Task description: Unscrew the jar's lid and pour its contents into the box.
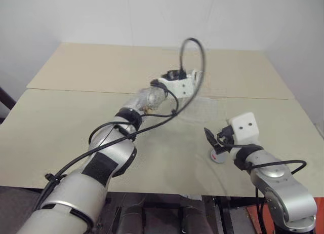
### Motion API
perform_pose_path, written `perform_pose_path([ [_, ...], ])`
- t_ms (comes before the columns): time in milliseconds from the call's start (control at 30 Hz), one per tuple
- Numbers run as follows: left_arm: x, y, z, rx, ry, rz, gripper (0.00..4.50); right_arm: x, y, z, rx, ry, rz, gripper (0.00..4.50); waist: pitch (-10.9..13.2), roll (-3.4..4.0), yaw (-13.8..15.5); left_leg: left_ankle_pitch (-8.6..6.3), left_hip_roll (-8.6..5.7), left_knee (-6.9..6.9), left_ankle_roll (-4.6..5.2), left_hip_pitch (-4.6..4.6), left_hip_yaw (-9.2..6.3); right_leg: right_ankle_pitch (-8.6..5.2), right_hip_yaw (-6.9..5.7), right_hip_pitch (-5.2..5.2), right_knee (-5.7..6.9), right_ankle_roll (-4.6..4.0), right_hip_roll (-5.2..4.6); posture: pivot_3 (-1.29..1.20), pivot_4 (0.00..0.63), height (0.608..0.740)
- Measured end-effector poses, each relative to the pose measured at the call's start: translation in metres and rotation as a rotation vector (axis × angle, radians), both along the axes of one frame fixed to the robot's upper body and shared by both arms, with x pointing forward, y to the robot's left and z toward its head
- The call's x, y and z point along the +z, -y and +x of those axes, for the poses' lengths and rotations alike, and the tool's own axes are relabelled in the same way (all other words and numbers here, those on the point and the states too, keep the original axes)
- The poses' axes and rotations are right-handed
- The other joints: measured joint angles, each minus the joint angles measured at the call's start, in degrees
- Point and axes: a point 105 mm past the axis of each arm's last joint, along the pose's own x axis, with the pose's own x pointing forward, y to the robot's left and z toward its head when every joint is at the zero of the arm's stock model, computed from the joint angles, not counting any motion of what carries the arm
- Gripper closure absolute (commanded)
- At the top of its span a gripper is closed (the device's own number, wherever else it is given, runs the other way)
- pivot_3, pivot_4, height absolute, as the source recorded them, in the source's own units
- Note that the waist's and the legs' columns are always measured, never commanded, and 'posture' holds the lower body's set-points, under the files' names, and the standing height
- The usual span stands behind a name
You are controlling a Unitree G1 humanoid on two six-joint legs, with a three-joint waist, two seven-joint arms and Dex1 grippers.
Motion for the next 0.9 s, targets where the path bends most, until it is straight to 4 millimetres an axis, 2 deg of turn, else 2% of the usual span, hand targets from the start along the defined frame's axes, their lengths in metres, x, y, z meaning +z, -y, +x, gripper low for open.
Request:
perform_pose_path([
  [133,0.003,0.018,-0.005,-0.044,0.237,0.309,2.54,0.003,-0.001,-0.003,-0.011,0.017,0.004,0.03,0.0,0.00,0.0,0.00,0.00,0.00,-0.01,-0.03,0.01,-0.02,-0.01,-0.05,0.02,0.01,-0.02,0.00,0.150,0.740],
  [167,0.003,0.018,-0.005,-0.046,0.241,0.316,2.54,0.003,-0.001,-0.003,-0.012,0.017,0.003,0.03,0.0,0.00,0.0,0.00,0.00,0.00,0.00,-0.03,0.01,-0.02,-0.01,-0.05,0.02,0.01,-0.02,0.00,0.150,0.740],
  [267,-0.015,0.027,-0.011,-0.133,0.392,0.644,2.54,0.001,-0.005,-0.008,-0.027,0.021,0.015,0.03,0.0,0.00,-0.1,0.00,0.00,0.00,-0.01,-0.10,0.01,-0.03,-0.01,-0.19,0.11,-0.02,-0.03,0.00,0.150,0.740],
  [367,-0.021,0.029,-0.013,-0.176,0.457,0.773,2.54,-0.002,-0.008,-0.011,-0.037,0.008,0.035,0.03,0.0,-0.01,0.0,0.01,-0.02,0.04,-0.02,-0.25,0.02,-0.03,-0.01,-0.30,0.13,-0.02,-0.06,0.00,0.150,0.740],
  [700,-0.016,0.024,-0.009,-0.144,0.469,0.811,2.54,-0.004,-0.002,-0.013,-0.068,0.002,-0.004,0.03,0.0,-0.01,0.0,0.01,-0.21,0.09,-0.01,-0.36,0.03,-0.06,-0.02,-0.44,0.27,0.05,-0.30,0.00,0.150,0.740],
  [900,-0.001,0.018,-0.003,-0.053,0.326,0.571,2.54,-0.004,-0.002,-0.014,-0.058,-0.001,-0.016,0.03,0.0,-0.01,-0.1,0.01,-0.22,0.12,-0.01,-0.36,0.02,-0.07,-0.02,-0.45,0.34,0.06,-0.31,0.00,0.150,0.740],
])
